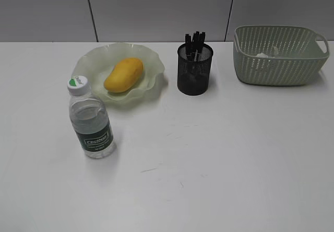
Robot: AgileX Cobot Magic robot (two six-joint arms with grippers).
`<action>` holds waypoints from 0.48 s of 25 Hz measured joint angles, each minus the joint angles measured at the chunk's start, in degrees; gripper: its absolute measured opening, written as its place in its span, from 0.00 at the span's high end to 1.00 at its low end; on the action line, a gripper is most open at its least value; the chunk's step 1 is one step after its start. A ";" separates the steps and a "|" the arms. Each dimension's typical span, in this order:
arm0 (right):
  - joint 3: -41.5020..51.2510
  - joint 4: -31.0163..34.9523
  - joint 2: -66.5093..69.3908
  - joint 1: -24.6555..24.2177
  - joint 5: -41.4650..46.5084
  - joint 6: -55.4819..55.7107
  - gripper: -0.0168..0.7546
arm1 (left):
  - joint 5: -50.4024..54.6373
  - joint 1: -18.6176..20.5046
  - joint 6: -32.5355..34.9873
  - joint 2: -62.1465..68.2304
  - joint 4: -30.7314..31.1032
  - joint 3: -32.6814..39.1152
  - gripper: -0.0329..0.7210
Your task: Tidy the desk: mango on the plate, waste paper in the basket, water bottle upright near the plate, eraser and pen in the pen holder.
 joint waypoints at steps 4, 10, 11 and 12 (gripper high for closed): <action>0.00 0.00 0.00 0.00 0.00 0.00 0.23 | 0.00 0.00 0.00 -0.05 -0.40 0.00 0.33; 0.00 0.00 0.00 0.00 0.00 0.00 0.24 | 0.00 0.00 0.00 -0.06 -0.46 0.00 0.33; 0.00 0.00 0.00 0.00 0.00 0.00 0.25 | 0.00 0.00 0.00 -0.06 -0.52 0.00 0.33; 0.00 0.00 0.00 0.00 0.00 0.00 0.25 | 0.00 0.00 0.00 -0.06 -0.57 0.00 0.33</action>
